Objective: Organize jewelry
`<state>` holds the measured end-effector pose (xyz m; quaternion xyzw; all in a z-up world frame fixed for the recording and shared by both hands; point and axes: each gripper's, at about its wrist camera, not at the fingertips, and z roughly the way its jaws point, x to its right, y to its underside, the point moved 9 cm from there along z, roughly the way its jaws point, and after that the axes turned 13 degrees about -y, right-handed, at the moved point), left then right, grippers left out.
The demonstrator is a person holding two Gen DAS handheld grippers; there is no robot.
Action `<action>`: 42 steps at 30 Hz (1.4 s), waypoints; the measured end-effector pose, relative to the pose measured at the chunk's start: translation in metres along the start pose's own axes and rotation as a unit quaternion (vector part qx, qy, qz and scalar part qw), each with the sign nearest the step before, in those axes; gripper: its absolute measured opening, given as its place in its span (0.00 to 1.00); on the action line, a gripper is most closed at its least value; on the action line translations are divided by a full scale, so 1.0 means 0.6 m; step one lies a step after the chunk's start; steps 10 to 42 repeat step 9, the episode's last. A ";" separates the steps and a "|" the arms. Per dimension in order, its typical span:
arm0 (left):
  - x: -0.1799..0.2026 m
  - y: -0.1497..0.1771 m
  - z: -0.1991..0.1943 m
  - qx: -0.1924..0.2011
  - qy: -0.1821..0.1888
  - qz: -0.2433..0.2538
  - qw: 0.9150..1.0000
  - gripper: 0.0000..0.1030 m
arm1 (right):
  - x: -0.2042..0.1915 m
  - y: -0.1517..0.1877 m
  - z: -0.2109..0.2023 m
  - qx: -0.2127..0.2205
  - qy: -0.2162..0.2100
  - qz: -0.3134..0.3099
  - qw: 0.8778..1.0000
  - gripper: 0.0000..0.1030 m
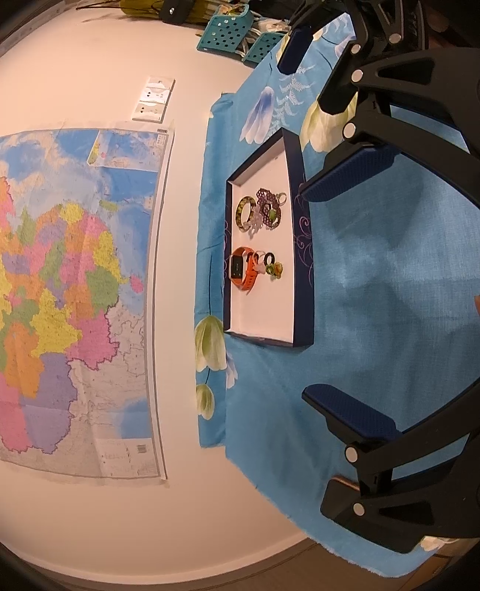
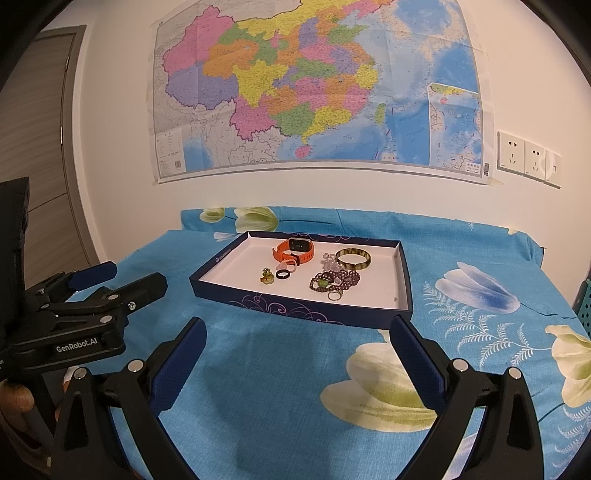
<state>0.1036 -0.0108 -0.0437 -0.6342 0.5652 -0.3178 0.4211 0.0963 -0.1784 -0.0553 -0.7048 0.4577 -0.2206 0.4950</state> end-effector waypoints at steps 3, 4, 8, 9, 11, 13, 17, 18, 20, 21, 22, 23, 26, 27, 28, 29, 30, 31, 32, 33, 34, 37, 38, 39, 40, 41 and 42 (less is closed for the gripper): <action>0.006 0.005 0.007 -0.008 0.001 0.007 1.000 0.95 | 0.004 0.000 0.000 -0.001 0.001 0.002 1.000 0.93; 0.008 0.008 0.011 -0.014 0.003 0.007 1.000 0.95 | 0.005 0.003 0.003 -0.004 0.002 0.001 1.000 0.93; 0.007 0.024 0.038 -0.039 0.001 0.014 0.999 0.95 | 0.031 0.015 0.018 -0.032 0.024 -0.009 0.999 0.93; 0.006 0.029 0.046 -0.047 0.003 0.011 0.999 0.95 | 0.052 0.022 0.026 -0.049 0.031 -0.003 0.998 0.93; 0.006 0.029 0.046 -0.047 0.003 0.011 0.999 0.95 | 0.052 0.022 0.026 -0.049 0.031 -0.003 0.998 0.93; 0.006 0.029 0.046 -0.047 0.003 0.011 0.999 0.95 | 0.052 0.022 0.026 -0.049 0.031 -0.003 0.998 0.93; 0.006 0.029 0.046 -0.047 0.003 0.011 0.999 0.95 | 0.052 0.022 0.026 -0.049 0.031 -0.003 0.998 0.93; 0.006 0.029 0.046 -0.047 0.003 0.011 0.999 0.95 | 0.052 0.022 0.026 -0.049 0.031 -0.003 0.998 0.93; 0.006 0.029 0.046 -0.047 0.003 0.011 0.999 0.95 | 0.052 0.022 0.026 -0.049 0.031 -0.003 0.998 0.93; 0.006 0.029 0.046 -0.047 0.003 0.011 0.999 0.95 | 0.052 0.022 0.026 -0.049 0.031 -0.003 0.998 0.93; 0.006 0.029 0.046 -0.047 0.003 0.011 0.999 0.95 | 0.052 0.022 0.026 -0.049 0.031 -0.003 0.998 0.93; 0.006 0.029 0.046 -0.047 0.003 0.011 0.999 0.95 | 0.052 0.022 0.026 -0.049 0.031 -0.003 0.998 0.93; 0.006 0.029 0.046 -0.047 0.003 0.011 0.999 0.95 | 0.052 0.022 0.026 -0.049 0.031 -0.003 0.998 0.93; 0.006 0.029 0.046 -0.047 0.003 0.011 0.999 0.95 | 0.052 0.022 0.026 -0.049 0.031 -0.003 0.998 0.93; 0.006 0.029 0.046 -0.047 0.003 0.011 0.999 0.95 | 0.052 0.022 0.026 -0.049 0.031 -0.003 0.998 0.93; 0.006 0.029 0.046 -0.047 0.003 0.011 0.999 0.95 | 0.052 0.022 0.026 -0.049 0.031 -0.003 0.998 0.93; 0.006 0.029 0.046 -0.047 0.003 0.011 0.999 0.95 | 0.052 0.022 0.026 -0.049 0.031 -0.003 0.998 0.93; 0.006 0.029 0.046 -0.047 0.003 0.011 0.999 0.95 | 0.052 0.022 0.026 -0.049 0.031 -0.003 0.998 0.93; 0.006 0.029 0.046 -0.047 0.003 0.011 0.999 0.95 | 0.052 0.022 0.026 -0.049 0.031 -0.003 0.998 0.93; 0.006 0.029 0.046 -0.047 0.003 0.011 0.999 0.95 | 0.052 0.022 0.026 -0.049 0.031 -0.003 0.998 0.93; 0.006 0.029 0.046 -0.047 0.003 0.011 0.999 0.95 | 0.052 0.022 0.026 -0.049 0.031 -0.003 0.998 0.93; 0.006 0.029 0.046 -0.047 0.003 0.011 0.999 0.95 | 0.052 0.022 0.026 -0.049 0.031 -0.003 0.998 0.93; 0.006 0.029 0.046 -0.047 0.003 0.011 0.999 0.95 | 0.052 0.022 0.026 -0.049 0.031 -0.003 0.998 0.93; 0.006 0.029 0.046 -0.047 0.003 0.011 0.999 0.95 | 0.052 0.022 0.026 -0.049 0.031 -0.003 0.998 0.93; 0.006 0.029 0.046 -0.047 0.003 0.011 0.999 0.95 | 0.052 0.022 0.026 -0.049 0.031 -0.003 0.998 0.93; 0.006 0.029 0.046 -0.047 0.003 0.011 0.999 0.95 | 0.052 0.022 0.026 -0.049 0.031 -0.003 0.998 0.93; 0.006 0.029 0.046 -0.047 0.003 0.011 0.999 0.95 | 0.052 0.022 0.026 -0.049 0.031 -0.003 0.998 0.93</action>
